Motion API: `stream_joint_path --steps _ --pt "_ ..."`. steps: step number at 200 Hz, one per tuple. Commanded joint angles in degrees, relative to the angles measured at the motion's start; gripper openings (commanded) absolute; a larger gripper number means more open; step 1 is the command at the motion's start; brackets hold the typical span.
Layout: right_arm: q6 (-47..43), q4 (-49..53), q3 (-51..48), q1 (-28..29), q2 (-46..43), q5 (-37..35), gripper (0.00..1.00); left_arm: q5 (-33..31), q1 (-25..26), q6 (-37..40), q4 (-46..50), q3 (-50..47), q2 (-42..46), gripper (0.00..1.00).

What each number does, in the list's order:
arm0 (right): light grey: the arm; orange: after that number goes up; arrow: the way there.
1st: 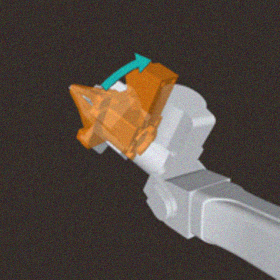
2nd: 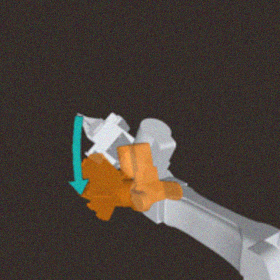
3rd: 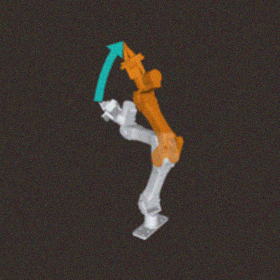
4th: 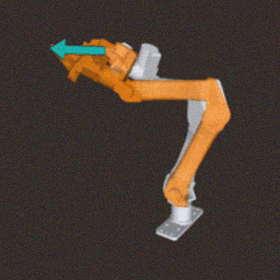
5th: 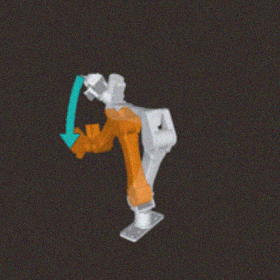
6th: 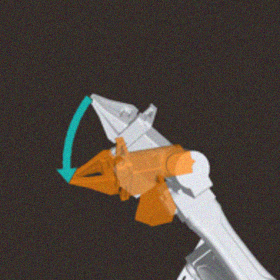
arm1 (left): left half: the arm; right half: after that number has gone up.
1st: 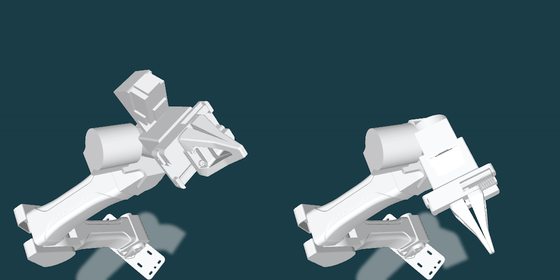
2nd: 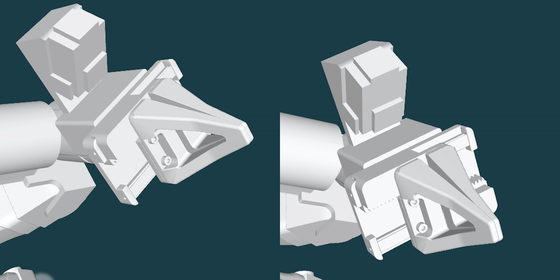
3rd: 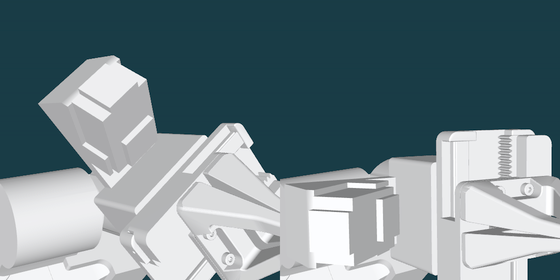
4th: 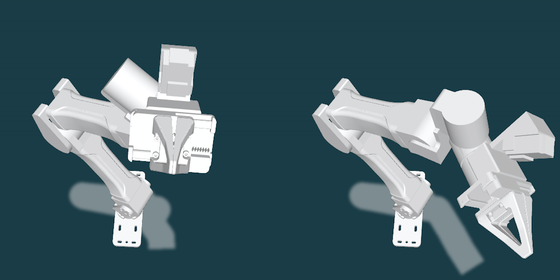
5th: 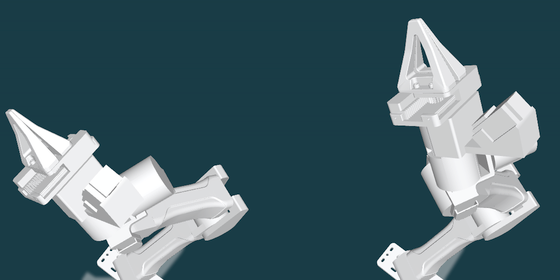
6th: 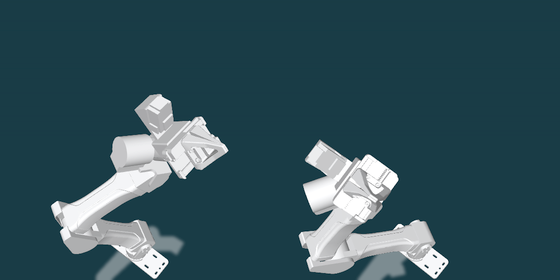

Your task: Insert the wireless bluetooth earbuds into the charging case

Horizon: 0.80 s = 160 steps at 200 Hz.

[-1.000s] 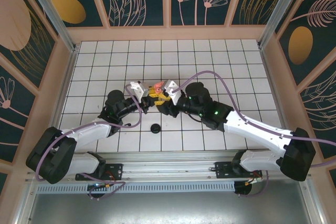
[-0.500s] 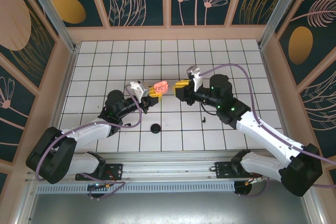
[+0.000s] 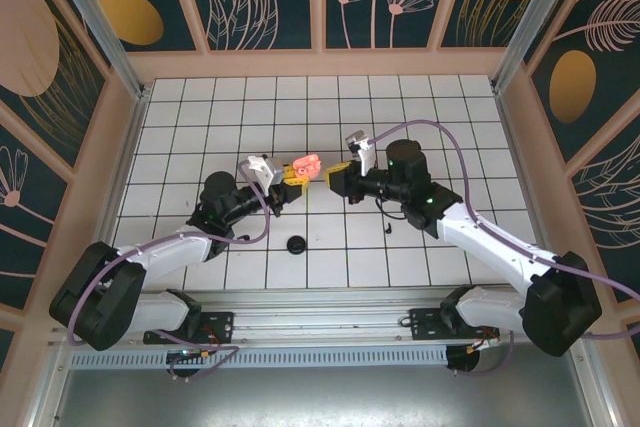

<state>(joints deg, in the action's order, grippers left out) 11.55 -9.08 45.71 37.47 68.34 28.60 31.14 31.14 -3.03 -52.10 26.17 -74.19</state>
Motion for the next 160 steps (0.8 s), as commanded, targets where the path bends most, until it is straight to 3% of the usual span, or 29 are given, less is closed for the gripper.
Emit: stream_joint_path --steps 1,160 --pt "0.67 -3.27 2.19 -0.32 0.79 -0.52 0.14 1.61 -0.09 -0.11 -2.66 1.25 1.24 0.08" --pt "0.17 -3.81 5.83 0.22 6.45 0.70 0.14 1.54 -0.04 -0.49 -3.21 0.94 0.89 0.08"
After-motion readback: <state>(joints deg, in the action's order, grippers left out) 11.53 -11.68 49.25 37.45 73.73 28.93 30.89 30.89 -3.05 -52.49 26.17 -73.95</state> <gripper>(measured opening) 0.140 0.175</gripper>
